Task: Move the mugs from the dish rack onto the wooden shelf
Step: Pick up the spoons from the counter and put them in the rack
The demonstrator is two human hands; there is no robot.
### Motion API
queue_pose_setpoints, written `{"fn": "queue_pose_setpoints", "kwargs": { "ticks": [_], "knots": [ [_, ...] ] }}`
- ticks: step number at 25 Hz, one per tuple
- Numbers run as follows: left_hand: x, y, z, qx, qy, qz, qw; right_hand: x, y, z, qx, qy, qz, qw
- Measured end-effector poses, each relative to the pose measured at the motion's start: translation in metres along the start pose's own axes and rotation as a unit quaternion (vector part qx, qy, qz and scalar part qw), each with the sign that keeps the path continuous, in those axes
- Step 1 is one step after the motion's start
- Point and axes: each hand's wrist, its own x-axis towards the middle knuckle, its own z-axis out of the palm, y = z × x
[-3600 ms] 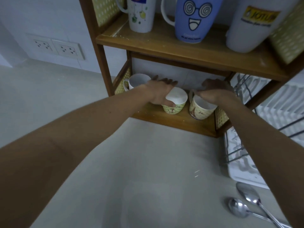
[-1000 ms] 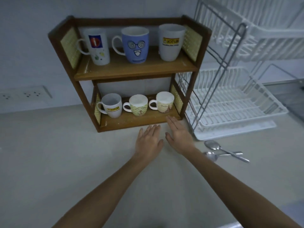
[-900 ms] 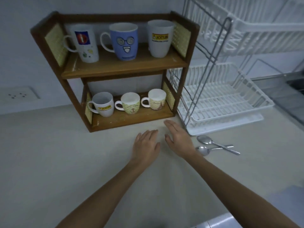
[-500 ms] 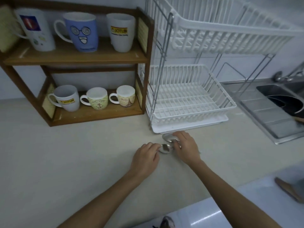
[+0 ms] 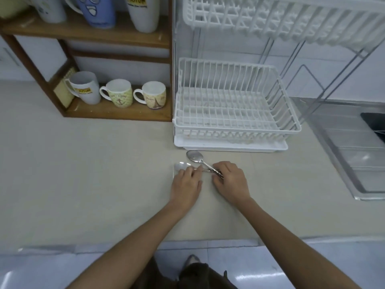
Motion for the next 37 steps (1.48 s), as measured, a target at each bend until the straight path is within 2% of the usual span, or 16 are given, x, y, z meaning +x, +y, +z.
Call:
{"fn": "queue_pose_setpoints", "kwargs": {
  "ticks": [5, 9, 13, 16, 20, 23, 29, 33, 37],
  "knots": [
    [0.01, 0.008, 0.002, -0.01, -0.066, -0.047, 0.997, 0.006, 0.007, 0.003, -0.017, -0.031, 0.007, 0.999],
    [0.01, 0.011, -0.003, 0.015, -0.043, -0.039, 0.998, 0.01, 0.007, 0.001, -0.026, -0.02, 0.003, 0.999],
    [0.013, 0.001, 0.001, 0.019, -0.045, -0.064, 0.997, 0.014, 0.004, -0.001, -0.043, -0.053, -0.013, 0.998],
    [0.01, -0.007, 0.006, 0.056, -0.053, -0.081, 0.994, 0.018, 0.003, -0.003, -0.013, -0.067, -0.01, 0.998],
    [0.006, -0.012, 0.0, 0.061, -0.052, -0.101, 0.992, 0.025, 0.003, -0.005, 0.056, -0.073, 0.036, 0.995],
    [0.008, -0.011, -0.007, 0.019, -0.06, -0.15, 0.987, 0.026, 0.004, -0.004, 0.093, -0.049, 0.035, 0.994],
    [0.009, -0.003, -0.021, -0.144, -0.044, -0.265, 0.952, 0.026, 0.004, 0.001, 0.199, -0.016, 0.04, 0.979],
    [0.001, -0.002, -0.026, -0.275, -0.007, -0.319, 0.907, 0.021, 0.0, -0.005, 0.258, 0.013, 0.025, 0.966],
    [-0.01, 0.004, -0.039, -0.375, -0.006, -0.346, 0.86, 0.034, -0.004, -0.032, 0.305, 0.089, -0.002, 0.948]
  ]
}}
